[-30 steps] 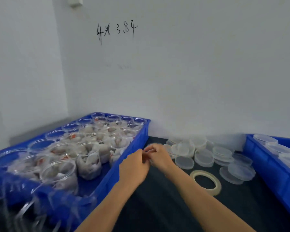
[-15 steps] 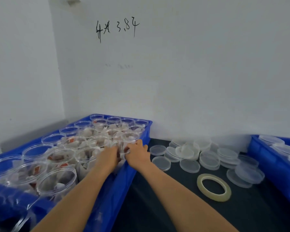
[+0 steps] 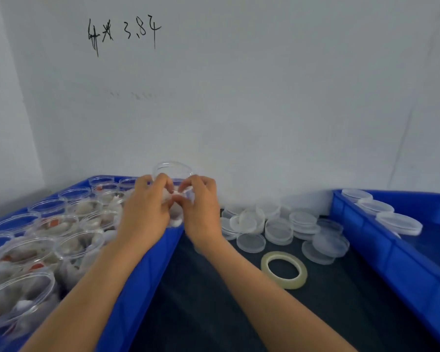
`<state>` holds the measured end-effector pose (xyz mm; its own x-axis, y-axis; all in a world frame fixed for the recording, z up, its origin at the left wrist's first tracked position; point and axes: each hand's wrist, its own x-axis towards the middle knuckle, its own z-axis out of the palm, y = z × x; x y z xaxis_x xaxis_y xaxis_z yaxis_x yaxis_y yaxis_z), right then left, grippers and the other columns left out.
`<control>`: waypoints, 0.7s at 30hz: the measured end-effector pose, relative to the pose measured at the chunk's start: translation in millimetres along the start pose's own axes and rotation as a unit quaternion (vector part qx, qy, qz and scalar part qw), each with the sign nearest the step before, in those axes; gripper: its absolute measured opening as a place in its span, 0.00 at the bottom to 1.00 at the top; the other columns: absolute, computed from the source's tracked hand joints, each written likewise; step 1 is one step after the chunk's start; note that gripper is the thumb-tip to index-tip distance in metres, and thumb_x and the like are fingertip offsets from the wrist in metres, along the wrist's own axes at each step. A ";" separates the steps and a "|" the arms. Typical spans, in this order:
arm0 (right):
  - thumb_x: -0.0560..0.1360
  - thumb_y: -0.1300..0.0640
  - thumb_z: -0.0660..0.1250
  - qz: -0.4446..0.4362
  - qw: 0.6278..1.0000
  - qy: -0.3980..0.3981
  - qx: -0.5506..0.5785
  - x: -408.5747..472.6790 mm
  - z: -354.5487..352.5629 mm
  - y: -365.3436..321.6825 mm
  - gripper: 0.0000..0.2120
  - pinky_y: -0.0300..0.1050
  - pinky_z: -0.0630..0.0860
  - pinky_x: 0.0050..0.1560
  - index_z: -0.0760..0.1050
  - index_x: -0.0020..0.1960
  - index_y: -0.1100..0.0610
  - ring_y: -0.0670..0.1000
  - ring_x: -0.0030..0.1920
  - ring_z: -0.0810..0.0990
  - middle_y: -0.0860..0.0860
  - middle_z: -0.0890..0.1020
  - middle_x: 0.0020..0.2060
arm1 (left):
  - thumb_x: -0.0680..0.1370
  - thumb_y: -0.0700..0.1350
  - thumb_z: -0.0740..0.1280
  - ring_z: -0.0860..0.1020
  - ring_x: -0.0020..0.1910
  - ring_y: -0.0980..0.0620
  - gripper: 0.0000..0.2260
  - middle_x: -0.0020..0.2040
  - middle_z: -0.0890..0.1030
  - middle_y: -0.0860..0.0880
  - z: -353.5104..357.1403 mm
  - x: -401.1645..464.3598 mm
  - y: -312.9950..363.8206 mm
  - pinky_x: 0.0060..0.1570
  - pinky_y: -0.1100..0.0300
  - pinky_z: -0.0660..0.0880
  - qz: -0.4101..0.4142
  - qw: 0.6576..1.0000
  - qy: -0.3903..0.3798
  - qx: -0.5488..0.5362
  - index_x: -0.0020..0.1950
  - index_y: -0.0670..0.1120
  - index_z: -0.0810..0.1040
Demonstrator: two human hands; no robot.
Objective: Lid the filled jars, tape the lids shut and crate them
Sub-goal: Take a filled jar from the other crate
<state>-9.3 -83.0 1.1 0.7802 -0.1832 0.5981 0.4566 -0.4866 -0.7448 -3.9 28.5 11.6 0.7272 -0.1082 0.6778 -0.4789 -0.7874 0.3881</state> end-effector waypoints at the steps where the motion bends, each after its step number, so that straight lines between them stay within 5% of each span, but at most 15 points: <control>1: 0.76 0.63 0.66 0.010 1.000 0.008 0.013 -0.7 -12.6 2.9 0.06 0.26 0.68 0.42 0.74 0.49 0.53 0.34 0.44 0.70 0.47 0.69 0.61 | 0.78 0.42 0.67 0.73 0.42 0.49 0.07 0.60 0.71 0.42 7.1 -0.5 9.5 0.39 0.57 0.68 -0.001 1.000 -0.010 -0.014 0.55 0.49 0.72; 8: 0.73 0.63 0.70 0.085 0.996 0.026 -0.025 -22.0 -85.4 54.2 0.09 0.23 0.66 0.44 0.74 0.43 0.51 0.36 0.45 0.71 0.49 0.73 0.55 | 0.77 0.45 0.69 0.75 0.43 0.56 0.18 0.61 0.71 0.50 84.6 -30.0 44.8 0.37 0.64 0.68 0.011 0.985 -0.094 -0.144 0.63 0.56 0.67; 14: 0.71 0.64 0.73 0.164 0.985 0.059 0.019 -43.0 -114.1 101.3 0.13 0.48 0.77 0.49 0.74 0.38 0.48 0.53 0.49 0.78 0.53 0.77 0.51 | 0.66 0.50 0.79 0.72 0.47 0.71 0.43 0.55 0.70 0.63 142.6 -62.6 44.9 0.40 0.76 0.70 -0.095 0.936 -0.128 -0.315 0.72 0.55 0.55; 18: 0.71 0.66 0.73 0.185 0.977 0.039 0.099 -55.8 -120.8 129.2 0.10 0.37 0.77 0.39 0.76 0.42 0.54 0.51 0.44 0.80 0.58 0.79 0.52 | 0.61 0.50 0.82 0.73 0.46 0.70 0.43 0.52 0.69 0.68 172.9 -82.1 38.1 0.39 0.73 0.71 -0.110 0.922 -0.190 -0.318 0.62 0.66 0.54; 21: 0.69 0.65 0.74 0.163 0.981 0.045 0.092 -62.0 -117.6 142.9 0.12 0.34 0.75 0.41 0.77 0.40 0.50 0.48 0.47 0.80 0.50 0.78 0.52 | 0.60 0.47 0.83 0.76 0.48 0.68 0.41 0.56 0.73 0.62 190.0 -88.5 33.7 0.39 0.73 0.73 -0.101 0.922 -0.181 -0.329 0.58 0.68 0.57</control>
<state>-42.8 -241.7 -107.6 0.8604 -0.3821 0.3372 0.2654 -0.2289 -0.9366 9.0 -103.8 -153.9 0.8934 -0.2883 0.3444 -0.4241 -0.2887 0.8584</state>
